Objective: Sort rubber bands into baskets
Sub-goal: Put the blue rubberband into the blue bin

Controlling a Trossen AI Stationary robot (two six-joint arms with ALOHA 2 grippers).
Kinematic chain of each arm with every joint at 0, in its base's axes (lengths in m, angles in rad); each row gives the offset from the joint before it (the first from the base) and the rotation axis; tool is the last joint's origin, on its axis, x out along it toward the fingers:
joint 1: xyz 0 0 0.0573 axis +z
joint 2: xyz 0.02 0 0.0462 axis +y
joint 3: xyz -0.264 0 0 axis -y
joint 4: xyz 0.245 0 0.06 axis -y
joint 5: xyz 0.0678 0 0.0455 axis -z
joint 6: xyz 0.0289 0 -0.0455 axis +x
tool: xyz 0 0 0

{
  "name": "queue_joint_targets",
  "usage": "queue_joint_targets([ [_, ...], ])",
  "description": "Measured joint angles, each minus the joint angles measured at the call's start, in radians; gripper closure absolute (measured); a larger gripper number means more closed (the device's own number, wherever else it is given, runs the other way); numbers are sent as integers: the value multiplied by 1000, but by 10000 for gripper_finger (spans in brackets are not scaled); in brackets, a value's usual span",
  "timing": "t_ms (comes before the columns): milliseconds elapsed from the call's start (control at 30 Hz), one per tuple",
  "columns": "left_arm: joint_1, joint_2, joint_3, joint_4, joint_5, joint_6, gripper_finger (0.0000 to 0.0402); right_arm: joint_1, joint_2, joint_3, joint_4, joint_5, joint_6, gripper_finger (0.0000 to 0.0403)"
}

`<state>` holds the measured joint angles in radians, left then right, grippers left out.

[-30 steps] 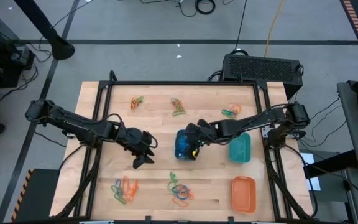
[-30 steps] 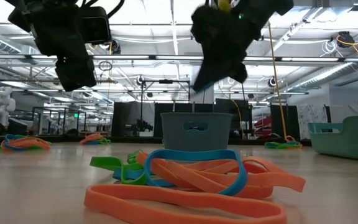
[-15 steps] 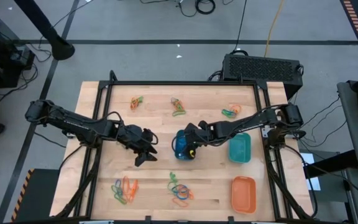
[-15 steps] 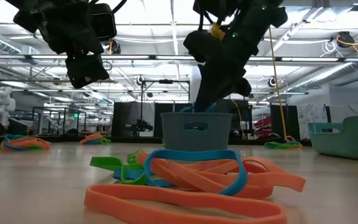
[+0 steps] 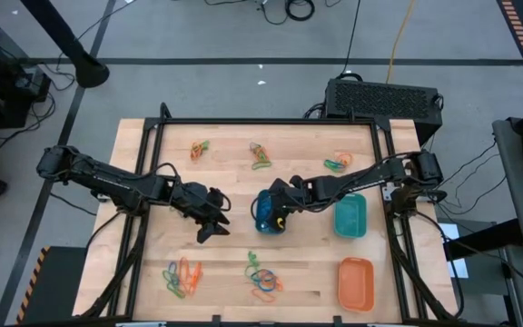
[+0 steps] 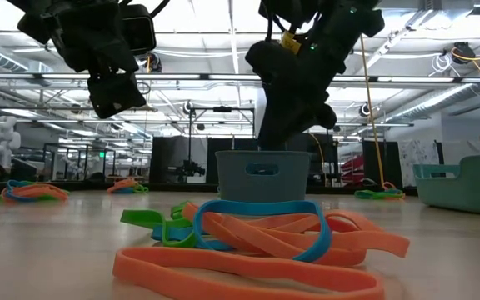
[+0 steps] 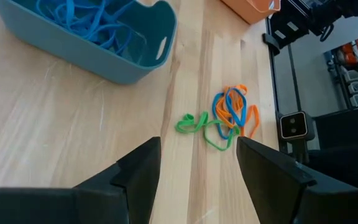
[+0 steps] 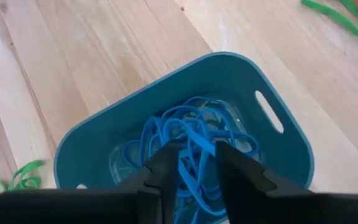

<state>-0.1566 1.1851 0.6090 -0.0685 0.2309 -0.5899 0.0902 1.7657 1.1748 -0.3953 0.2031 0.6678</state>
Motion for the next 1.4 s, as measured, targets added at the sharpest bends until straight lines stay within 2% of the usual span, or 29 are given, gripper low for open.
queue_joint_targets([
  [100, 0, 0, 0, -1, -4, -5, 185, 0, -7, 0, -5, -20, -5, 288],
  [233, 0, -5, 0, -32, 2, -6, 185, -6, -23, 14, -13, -111, -30, 273],
  [467, -51, -75, -2, -155, 10, -7, 185, -10, -31, 127, -37, -183, -51, 268],
  [733, -166, -210, -2, -298, -168, -7, 185, 41, -32, 272, -34, -176, -74, 268],
  [867, -240, -252, -15, -295, -224, -7, 185, 98, -32, 281, -25, -171, -1, 268],
  [1100, -341, -277, -73, -289, -282, -27, 185, 273, 25, 281, 1, -175, 140, 268],
  [1267, -363, -272, -103, -207, -303, -32, 185, 397, 118, 282, 66, -128, 112, 268],
  [1400, -364, -272, -110, -126, -305, -32, 185, 447, 203, 280, 80, -69, 55, 268],
])
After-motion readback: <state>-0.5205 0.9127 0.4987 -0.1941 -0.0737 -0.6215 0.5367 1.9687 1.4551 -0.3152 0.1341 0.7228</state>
